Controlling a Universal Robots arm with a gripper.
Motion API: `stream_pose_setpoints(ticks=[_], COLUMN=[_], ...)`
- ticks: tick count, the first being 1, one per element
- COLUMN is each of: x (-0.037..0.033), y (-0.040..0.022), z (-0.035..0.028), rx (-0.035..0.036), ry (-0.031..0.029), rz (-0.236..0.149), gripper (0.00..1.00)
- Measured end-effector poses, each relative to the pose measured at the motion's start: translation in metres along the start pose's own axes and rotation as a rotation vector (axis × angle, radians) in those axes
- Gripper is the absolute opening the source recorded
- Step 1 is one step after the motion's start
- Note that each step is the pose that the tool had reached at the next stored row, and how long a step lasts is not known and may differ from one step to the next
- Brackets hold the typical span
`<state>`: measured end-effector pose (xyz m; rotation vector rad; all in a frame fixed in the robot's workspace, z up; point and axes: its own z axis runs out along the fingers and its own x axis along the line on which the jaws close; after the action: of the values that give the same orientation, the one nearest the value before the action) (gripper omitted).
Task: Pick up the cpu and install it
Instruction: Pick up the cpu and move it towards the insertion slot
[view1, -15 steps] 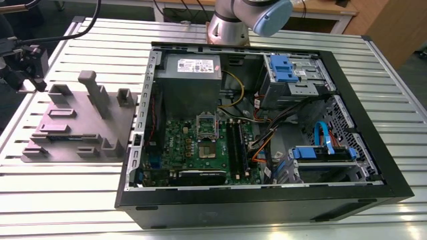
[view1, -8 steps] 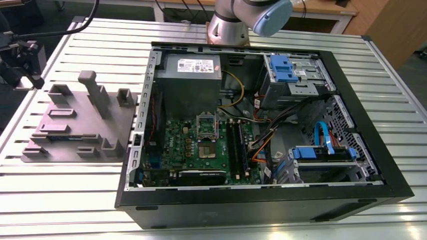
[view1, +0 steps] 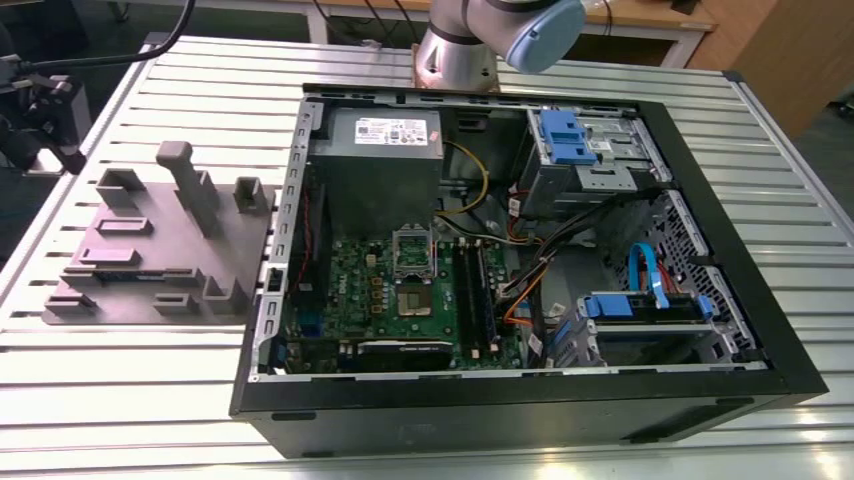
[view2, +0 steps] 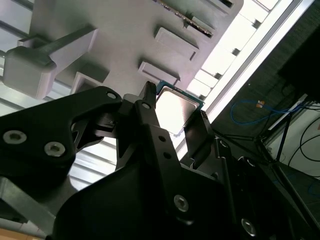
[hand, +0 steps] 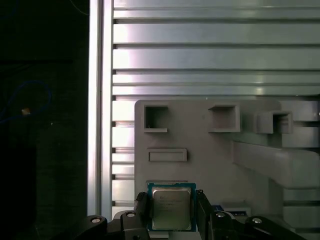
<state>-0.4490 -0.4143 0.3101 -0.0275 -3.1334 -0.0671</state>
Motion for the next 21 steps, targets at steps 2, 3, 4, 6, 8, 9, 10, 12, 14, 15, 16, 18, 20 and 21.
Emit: stream_pose_setpoints(ticks=[2, 3, 4, 6, 8, 9, 10, 12, 14, 15, 16, 18, 20, 21], x=[0.0, 0.0, 0.0, 0.0, 0.0001, 0.0001, 0.0001, 0.0001, 0.0001, 0.0001, 0.0001, 0.0001, 0.0001, 0.0001], y=[0.0001, 0.0001, 0.0002, 0.0002, 0.0003, 0.0003, 0.0003, 0.0003, 0.0004, 0.0004, 0.0004, 0.0005, 0.0005, 0.0005], z=[-0.0015, -0.0024, -0.0034, -0.0053, -0.0064, -0.0071, -0.0076, -0.0084, -0.0092, -0.0095, -0.0099, -0.0105, -0.0113, -0.0117], rx=[0.0, 0.0, 0.0001, 0.0001, 0.0, 0.0, 0.0, 0.0, 0.0, 0.0, 0.0001, 0.0, 0.0001, 0.0001], ry=[0.0001, 0.0, 0.0001, 0.0001, 0.0, 0.0, 0.0, 0.0, 0.0, 0.0, 0.0001, 0.0, 0.0001, 0.0001], rz=[0.0, 0.0, 0.0, 0.0, 0.0, 0.0, 0.0, 0.0, 0.0, 0.0, 0.0, 0.0, 0.0, 0.0], gripper=[0.47, 0.47, 0.47, 0.47, 0.47, 0.47, 0.47, 0.47, 0.47, 0.47, 0.47, 0.47, 0.47, 0.47])
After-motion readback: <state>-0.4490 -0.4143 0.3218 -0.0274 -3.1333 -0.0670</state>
